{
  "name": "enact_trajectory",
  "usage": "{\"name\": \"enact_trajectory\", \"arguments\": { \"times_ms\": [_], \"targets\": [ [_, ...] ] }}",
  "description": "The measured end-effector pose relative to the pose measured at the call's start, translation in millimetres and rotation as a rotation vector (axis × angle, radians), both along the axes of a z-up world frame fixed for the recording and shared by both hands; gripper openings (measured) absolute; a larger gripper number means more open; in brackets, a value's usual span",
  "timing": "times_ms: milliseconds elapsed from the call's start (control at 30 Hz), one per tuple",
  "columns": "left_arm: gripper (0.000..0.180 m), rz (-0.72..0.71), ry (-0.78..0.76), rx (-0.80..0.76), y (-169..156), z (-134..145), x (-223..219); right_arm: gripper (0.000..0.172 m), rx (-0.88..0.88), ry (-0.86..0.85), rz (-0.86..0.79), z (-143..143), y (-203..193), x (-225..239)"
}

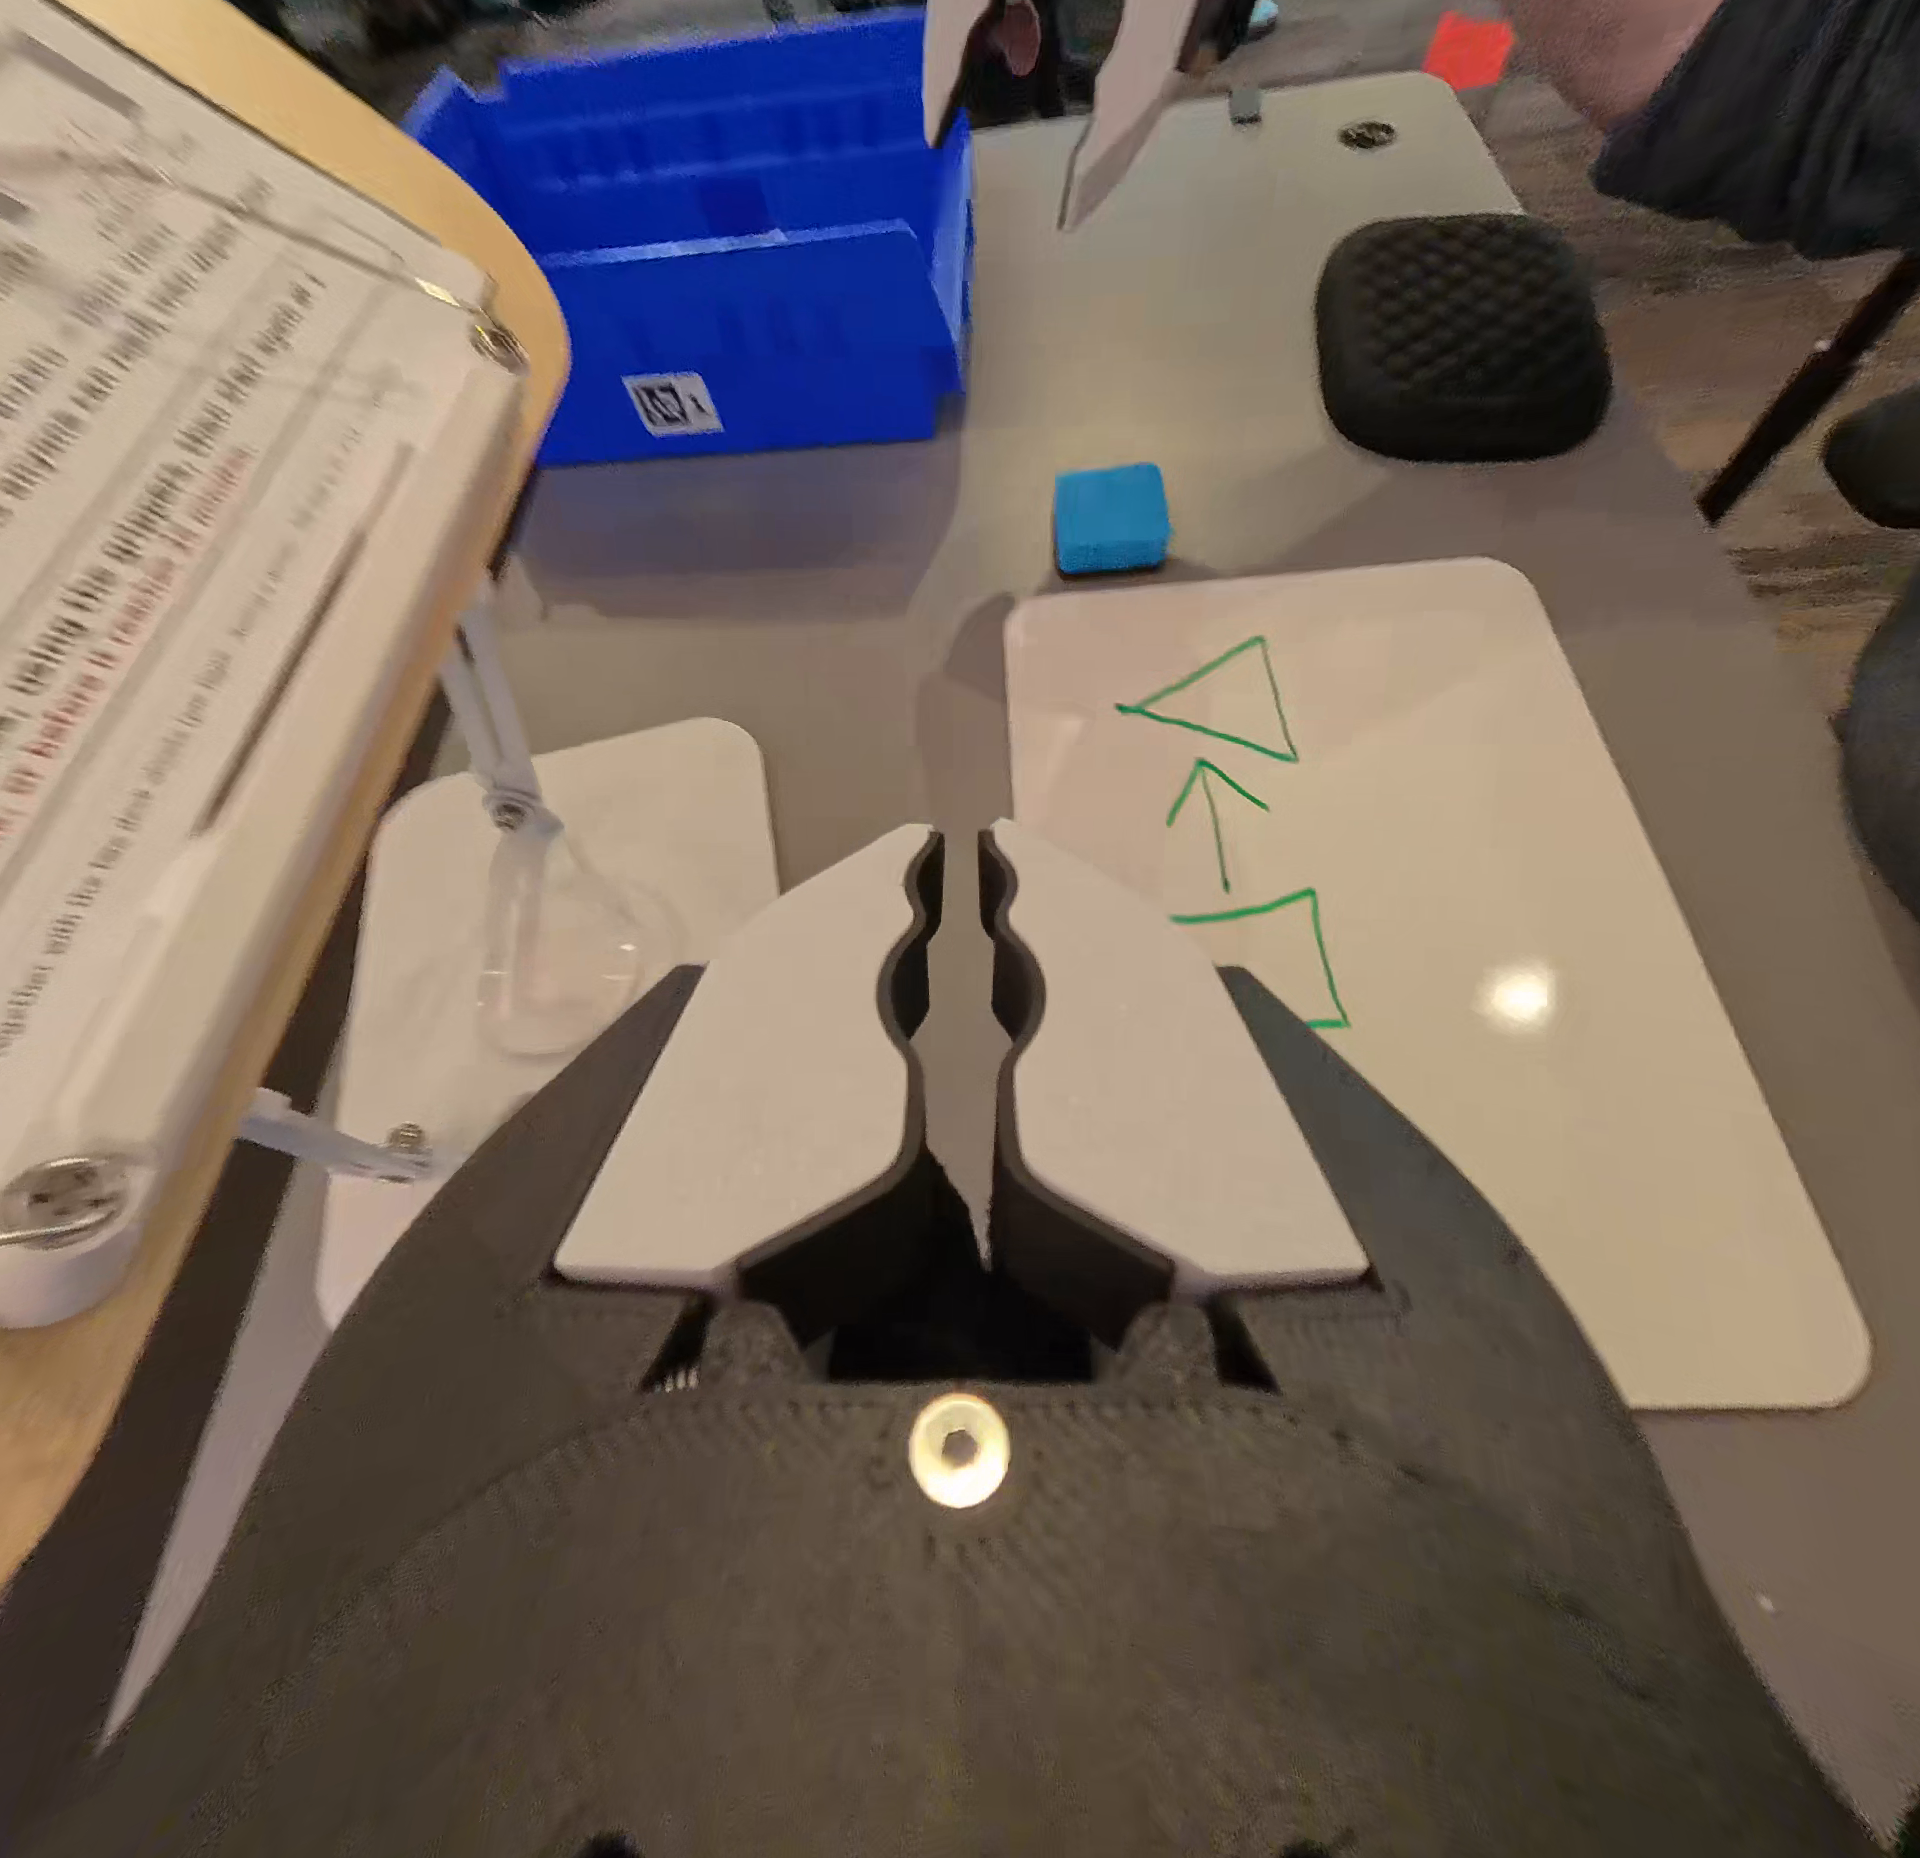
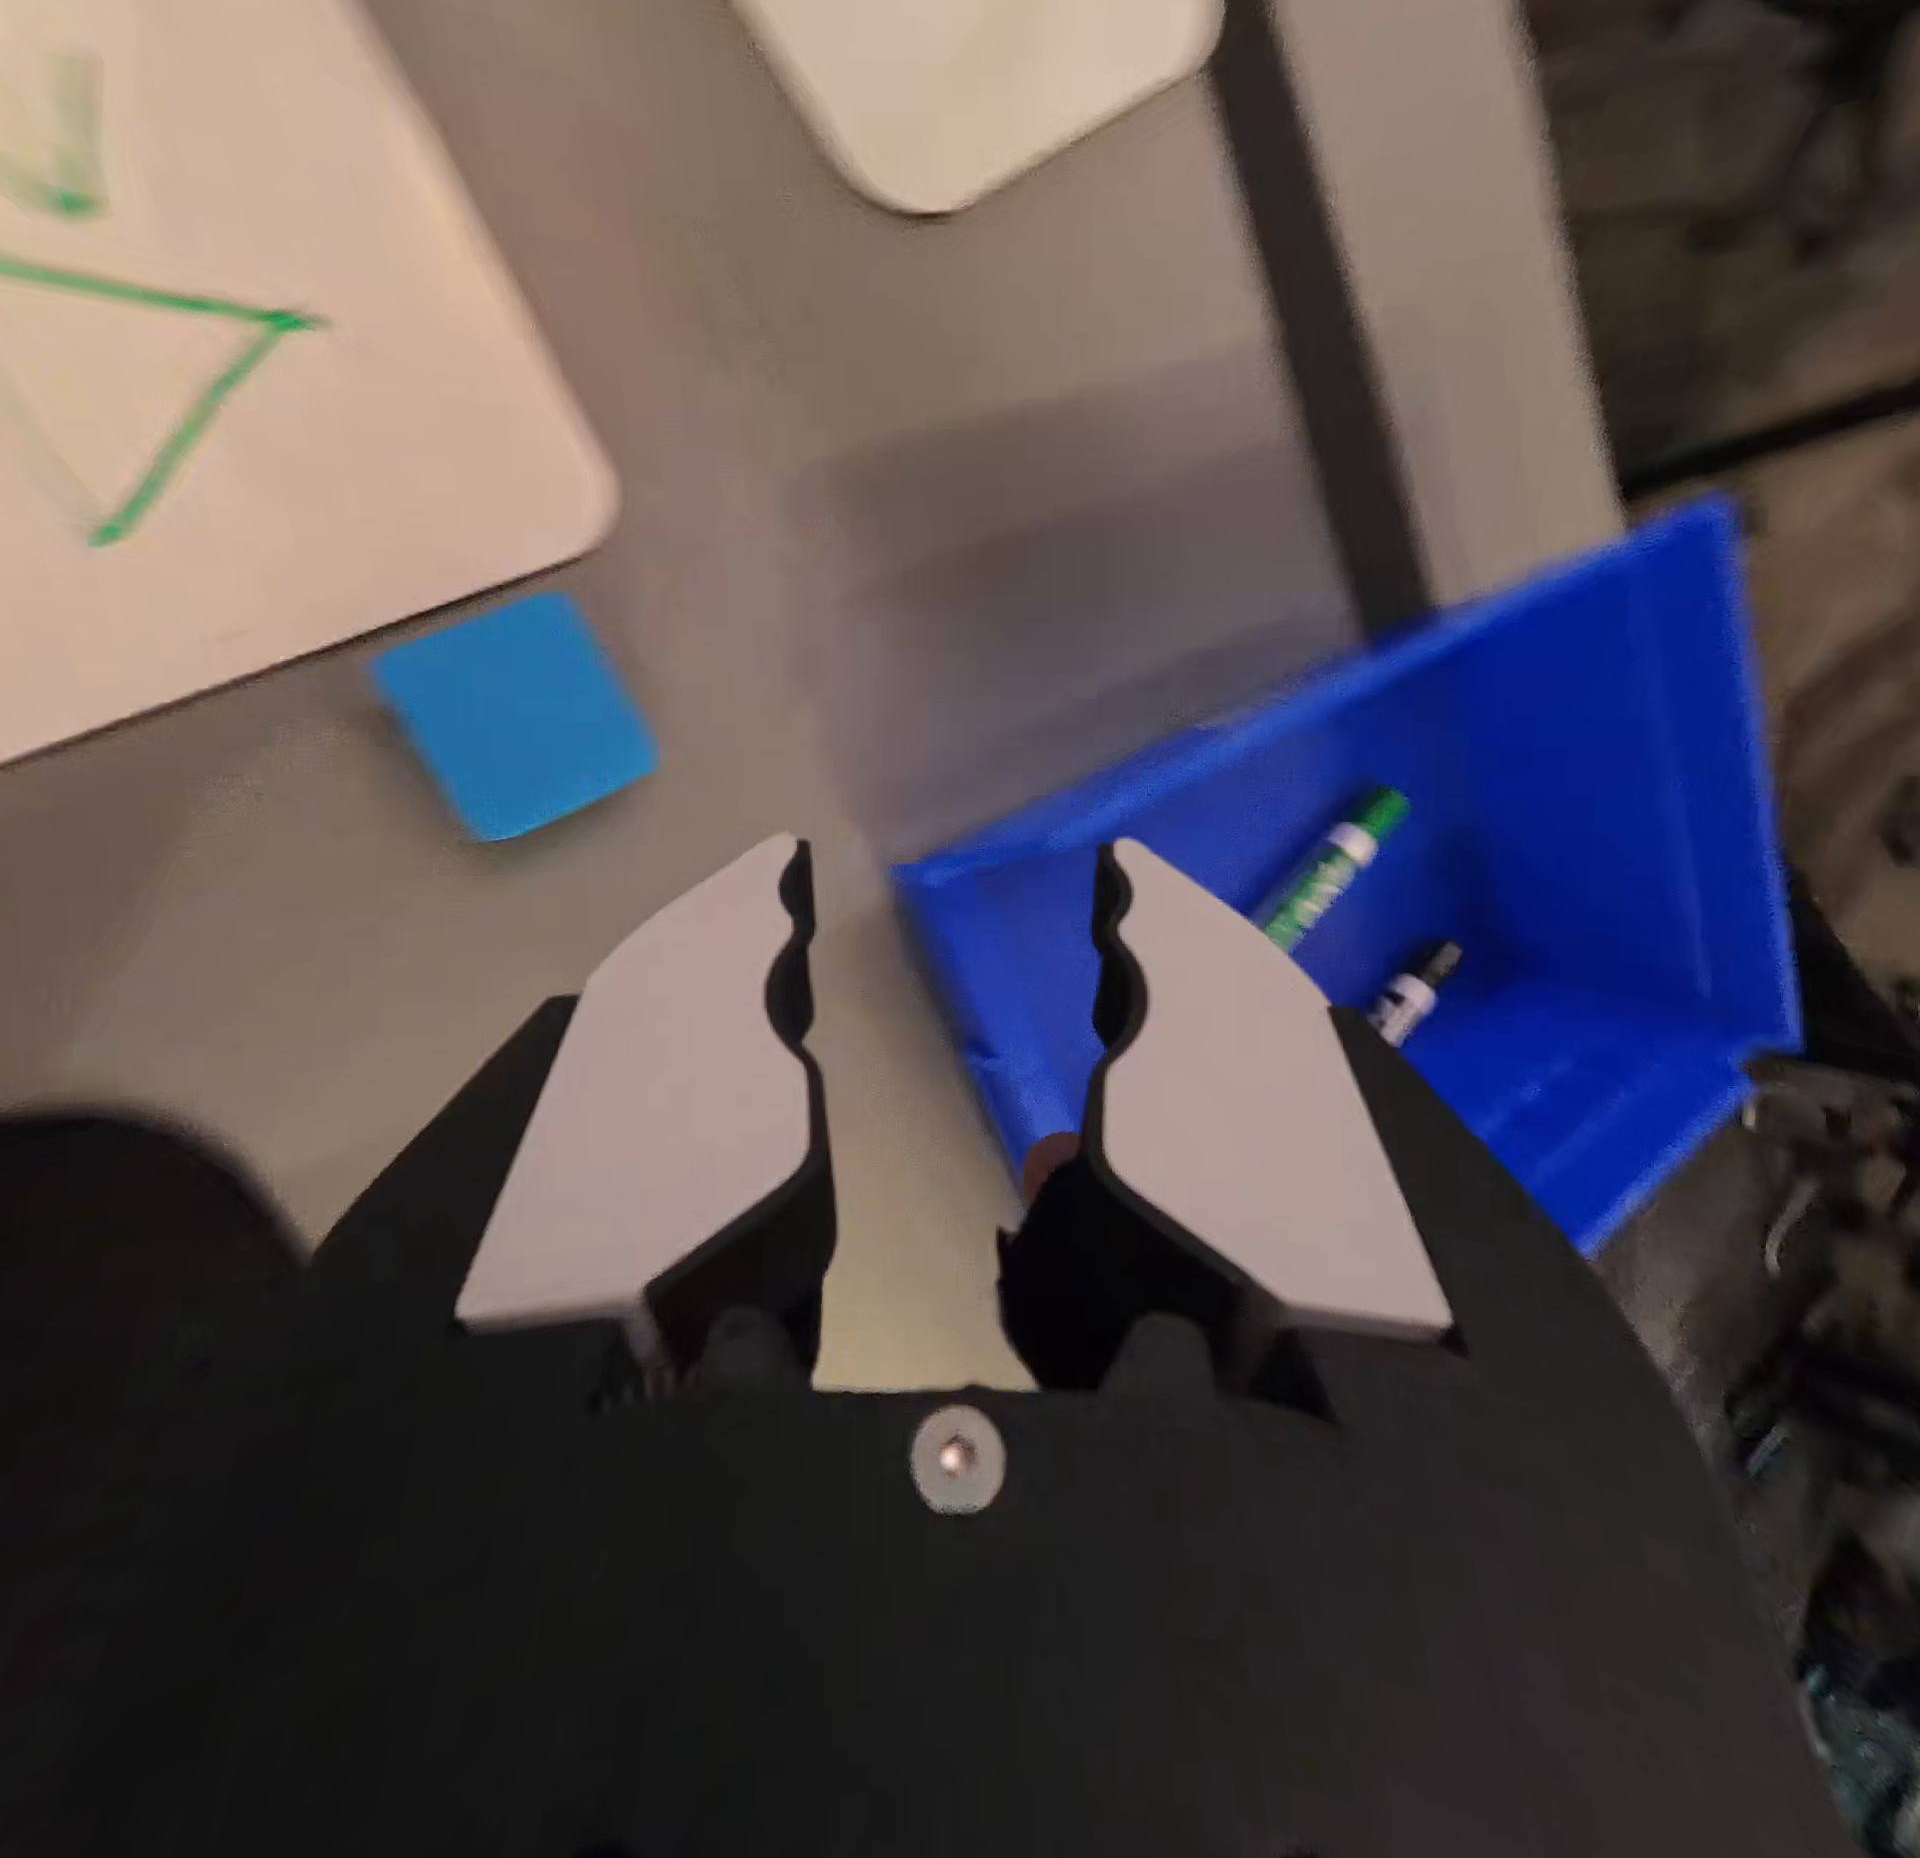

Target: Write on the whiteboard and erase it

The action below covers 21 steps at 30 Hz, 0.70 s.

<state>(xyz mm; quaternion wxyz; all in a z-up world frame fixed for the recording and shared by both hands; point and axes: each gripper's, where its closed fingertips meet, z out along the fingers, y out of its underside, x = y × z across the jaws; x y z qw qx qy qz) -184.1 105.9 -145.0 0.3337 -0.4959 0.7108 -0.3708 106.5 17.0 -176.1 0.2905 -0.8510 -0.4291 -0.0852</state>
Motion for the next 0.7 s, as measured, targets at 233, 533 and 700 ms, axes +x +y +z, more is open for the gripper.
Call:
{"name": "enact_trajectory", "arguments": {
  "times_ms": [233, 533, 700],
  "targets": [
    [0.01, -0.056, 0.182, -0.058, -3.8, -46.2, -4.6, 0.073, -0.21, -0.101, 0.211, -73.1, -28.6, -61.6],
    [0.011, -0.095, 0.319, -0.083, -8.6, -94.5, -3.9, 0.055, -0.385, -0.123, 0.233, -120.0, -30.4, -69.4],
    [0.01, -0.12, 0.313, -0.11, -13.7, -97.7, -1.8, 0.054, -0.342, -0.066, 0.247, -101.1, -29.5, -81.2]
  ]
}}
